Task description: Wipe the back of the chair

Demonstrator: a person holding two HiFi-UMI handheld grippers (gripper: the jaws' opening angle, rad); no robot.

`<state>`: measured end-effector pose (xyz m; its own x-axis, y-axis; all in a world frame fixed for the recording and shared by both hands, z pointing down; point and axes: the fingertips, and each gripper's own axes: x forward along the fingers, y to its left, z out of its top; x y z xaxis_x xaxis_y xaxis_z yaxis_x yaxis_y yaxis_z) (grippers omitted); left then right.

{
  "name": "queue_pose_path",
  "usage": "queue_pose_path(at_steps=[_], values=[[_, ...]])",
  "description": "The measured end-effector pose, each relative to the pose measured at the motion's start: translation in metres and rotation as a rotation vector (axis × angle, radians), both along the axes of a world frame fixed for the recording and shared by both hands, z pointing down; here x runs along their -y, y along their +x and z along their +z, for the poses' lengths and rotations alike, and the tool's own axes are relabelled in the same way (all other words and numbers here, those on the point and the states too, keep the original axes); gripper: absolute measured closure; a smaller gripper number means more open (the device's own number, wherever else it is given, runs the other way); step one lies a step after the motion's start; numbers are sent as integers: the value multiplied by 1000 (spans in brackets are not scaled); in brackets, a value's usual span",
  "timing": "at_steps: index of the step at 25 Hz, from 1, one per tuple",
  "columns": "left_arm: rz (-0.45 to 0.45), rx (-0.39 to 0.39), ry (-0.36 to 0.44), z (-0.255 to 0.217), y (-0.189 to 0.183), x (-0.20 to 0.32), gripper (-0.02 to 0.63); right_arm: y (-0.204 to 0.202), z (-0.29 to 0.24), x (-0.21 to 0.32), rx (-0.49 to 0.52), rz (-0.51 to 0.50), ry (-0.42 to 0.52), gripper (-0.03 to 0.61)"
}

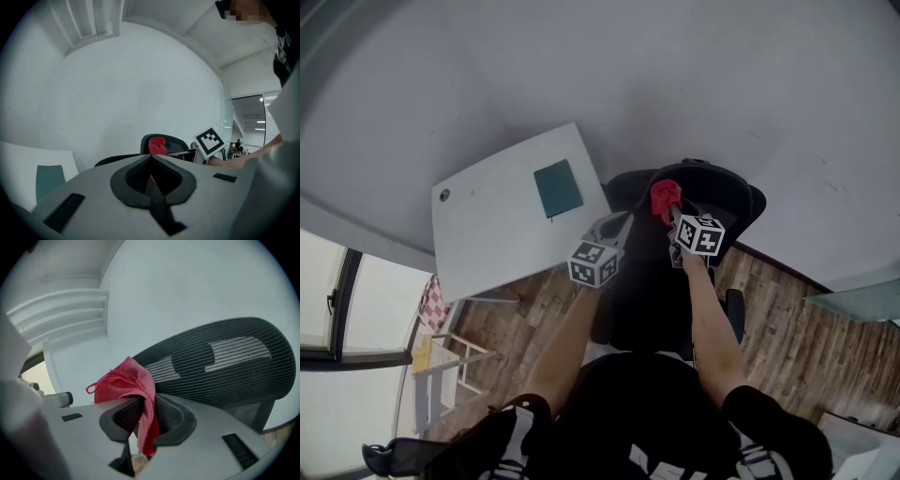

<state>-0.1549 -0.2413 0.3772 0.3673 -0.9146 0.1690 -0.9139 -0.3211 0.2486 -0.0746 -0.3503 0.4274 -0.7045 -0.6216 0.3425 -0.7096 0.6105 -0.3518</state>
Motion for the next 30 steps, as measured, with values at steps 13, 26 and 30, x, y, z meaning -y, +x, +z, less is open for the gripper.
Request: queue_pose_path(at_steps=[13,26,30], values=[[47,24,-9,0,25,14,589,91,-2,37,-14,243,-17,488],[66,29,-5,-3,31,10,589,180,-14,43,-4,486,-6,488],[66,29,-7,-2,31,5,589,197,-16,37,-2,533,5,494]])
